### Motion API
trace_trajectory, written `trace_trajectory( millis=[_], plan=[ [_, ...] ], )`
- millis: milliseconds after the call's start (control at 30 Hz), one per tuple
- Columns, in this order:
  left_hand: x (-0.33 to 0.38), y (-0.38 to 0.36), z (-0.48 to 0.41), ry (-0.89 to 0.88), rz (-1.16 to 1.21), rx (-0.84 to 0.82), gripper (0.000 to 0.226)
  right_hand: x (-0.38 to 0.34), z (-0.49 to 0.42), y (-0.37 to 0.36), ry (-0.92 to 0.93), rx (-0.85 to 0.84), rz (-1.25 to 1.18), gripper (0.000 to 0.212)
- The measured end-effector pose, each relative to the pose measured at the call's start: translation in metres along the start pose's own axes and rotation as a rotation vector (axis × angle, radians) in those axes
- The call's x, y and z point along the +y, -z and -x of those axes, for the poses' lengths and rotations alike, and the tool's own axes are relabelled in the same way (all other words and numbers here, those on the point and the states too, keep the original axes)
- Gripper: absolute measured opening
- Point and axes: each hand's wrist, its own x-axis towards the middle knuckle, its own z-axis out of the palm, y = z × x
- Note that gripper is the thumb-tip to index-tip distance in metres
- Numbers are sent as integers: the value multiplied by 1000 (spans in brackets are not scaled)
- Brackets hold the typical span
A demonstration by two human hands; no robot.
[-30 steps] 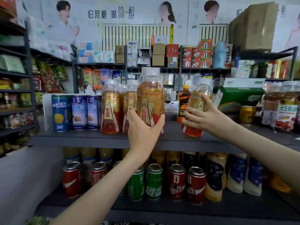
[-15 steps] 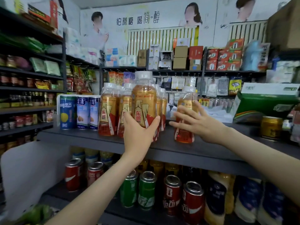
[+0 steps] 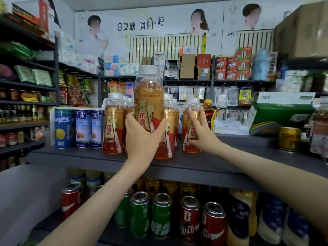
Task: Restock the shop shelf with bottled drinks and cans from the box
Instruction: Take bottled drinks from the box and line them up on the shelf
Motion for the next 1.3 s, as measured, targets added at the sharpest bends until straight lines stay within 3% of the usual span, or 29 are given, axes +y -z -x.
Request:
trace_trajectory(
  millis=[267,567,633,733,833,900,1000,1100,1233,1300],
  plan=[
    [-13,12,-6,0,9,-28,80,22,-45,-40,-103,14,44,131],
    [-17,19,-6,18,-8,-45,72,27,-58,-43,-230,-56,148,116],
    [-15,18,-3,23,9,-59,77,18,-53,-34,-237,-40,127,103],
    [-5,13,6,28,59,-101,79,-10,-38,-12,-251,97,-23,55],
    [8,1,17,-3,52,-157,74,-54,-7,22,-221,188,-603,26],
    [17,-9,23,-21,25,-197,74,-79,17,45,-137,83,-863,27],
    [27,-27,29,-20,4,-253,75,-92,41,60,-93,-114,-770,50],
    [28,-45,34,-42,-25,-330,74,-82,43,59,-219,-4,-564,64],
    [17,-50,36,-142,-55,-546,94,-58,42,58,-323,25,-696,57],
    [10,-43,36,-313,-165,-548,85,-49,42,57,-376,22,-764,47]
  ],
)
